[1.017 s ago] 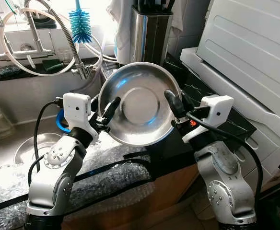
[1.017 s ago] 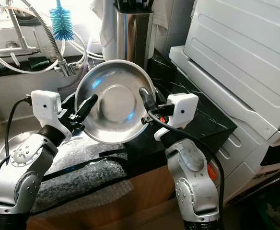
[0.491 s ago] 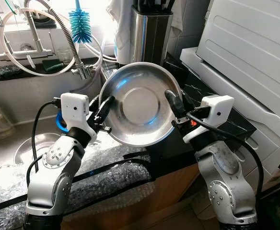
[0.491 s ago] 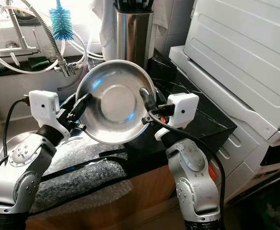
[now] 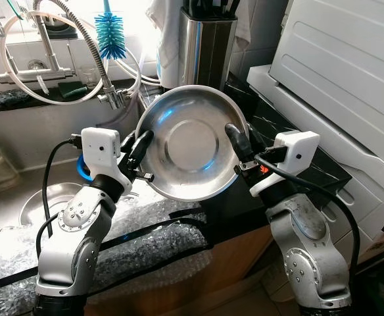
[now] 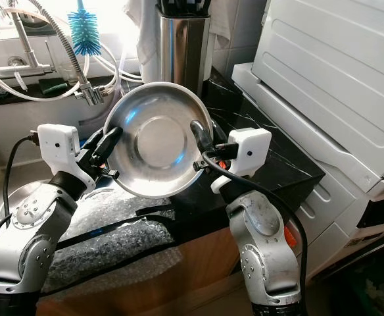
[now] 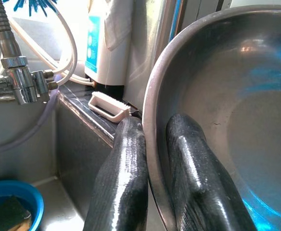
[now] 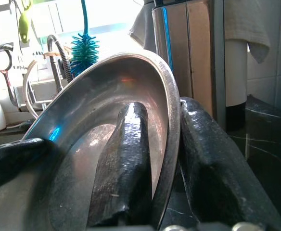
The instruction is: Kitchen organization
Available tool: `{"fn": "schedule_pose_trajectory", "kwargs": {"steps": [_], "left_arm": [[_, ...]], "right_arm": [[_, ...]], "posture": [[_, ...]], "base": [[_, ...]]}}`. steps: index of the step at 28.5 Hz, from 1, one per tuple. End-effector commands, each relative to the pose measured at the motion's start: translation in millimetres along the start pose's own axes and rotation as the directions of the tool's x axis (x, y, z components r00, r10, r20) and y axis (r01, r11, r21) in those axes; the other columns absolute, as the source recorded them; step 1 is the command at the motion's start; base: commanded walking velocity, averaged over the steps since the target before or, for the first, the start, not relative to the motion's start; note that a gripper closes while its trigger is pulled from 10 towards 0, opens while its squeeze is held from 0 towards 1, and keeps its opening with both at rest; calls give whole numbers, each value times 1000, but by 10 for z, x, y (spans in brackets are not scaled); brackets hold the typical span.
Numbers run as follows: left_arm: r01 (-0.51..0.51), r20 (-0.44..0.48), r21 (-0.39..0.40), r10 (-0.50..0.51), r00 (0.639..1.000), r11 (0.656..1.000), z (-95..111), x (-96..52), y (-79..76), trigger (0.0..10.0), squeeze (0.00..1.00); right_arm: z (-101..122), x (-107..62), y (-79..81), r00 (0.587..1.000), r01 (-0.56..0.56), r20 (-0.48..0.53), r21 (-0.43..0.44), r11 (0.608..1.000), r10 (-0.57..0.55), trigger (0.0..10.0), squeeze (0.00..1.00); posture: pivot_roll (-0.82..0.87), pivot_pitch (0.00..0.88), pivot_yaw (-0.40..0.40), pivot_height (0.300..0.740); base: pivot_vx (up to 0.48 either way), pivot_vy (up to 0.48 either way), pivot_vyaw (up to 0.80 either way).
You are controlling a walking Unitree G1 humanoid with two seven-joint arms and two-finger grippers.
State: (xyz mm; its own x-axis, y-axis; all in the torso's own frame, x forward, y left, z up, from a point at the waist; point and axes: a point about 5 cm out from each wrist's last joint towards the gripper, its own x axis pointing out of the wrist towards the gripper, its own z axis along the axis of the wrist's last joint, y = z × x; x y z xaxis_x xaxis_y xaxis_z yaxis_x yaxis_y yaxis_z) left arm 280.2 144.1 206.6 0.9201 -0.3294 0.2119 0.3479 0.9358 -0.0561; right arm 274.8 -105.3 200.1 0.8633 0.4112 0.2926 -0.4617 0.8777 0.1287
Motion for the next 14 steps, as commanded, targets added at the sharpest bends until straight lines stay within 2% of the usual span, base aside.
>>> {"fn": "schedule_pose_trajectory", "kwargs": {"steps": [1, 2, 8, 10, 14], "left_arm": [[58, -8, 17, -58, 998, 998, -10, 11, -68, 0, 0], [54, -7, 17, -54, 999, 998, -8, 9, -68, 0, 0], [28, 8, -12, -28, 1000, 1000, 7, 5, -38, 0, 0], [-13, 45, -67, 16, 999, 998, 61, 26, 9, 0, 0], [-82, 90, -124, 94, 991, 989, 128, 39, 98, 0, 0]], "right_arm": [[45, 31, 23, 1000, -22, 12, -15, 1000, 22, 10000, 0], [40, 29, 28, 1000, -25, 12, -1, 1000, 25, 10000, 1000], [39, 28, 9, 1000, -8, 13, -4, 1000, 8, 10000, 1000], [34, 29, 12, 1000, -14, 9, 1, 1000, 14, 10000, 1000], [31, 29, 15, 1000, -17, 7, 3, 1000, 17, 10000, 1000]], "posture": [[-35, 0, -74, 727], [-35, 0, -75, 727], [-35, 0, -74, 727], [-35, 0, -74, 727], [-38, 0, -73, 727]], "base": [[0, 0, 0], [0, 0, 0], [0, 0, 0], [0, 0, 0], [0, 0, 0]]}}
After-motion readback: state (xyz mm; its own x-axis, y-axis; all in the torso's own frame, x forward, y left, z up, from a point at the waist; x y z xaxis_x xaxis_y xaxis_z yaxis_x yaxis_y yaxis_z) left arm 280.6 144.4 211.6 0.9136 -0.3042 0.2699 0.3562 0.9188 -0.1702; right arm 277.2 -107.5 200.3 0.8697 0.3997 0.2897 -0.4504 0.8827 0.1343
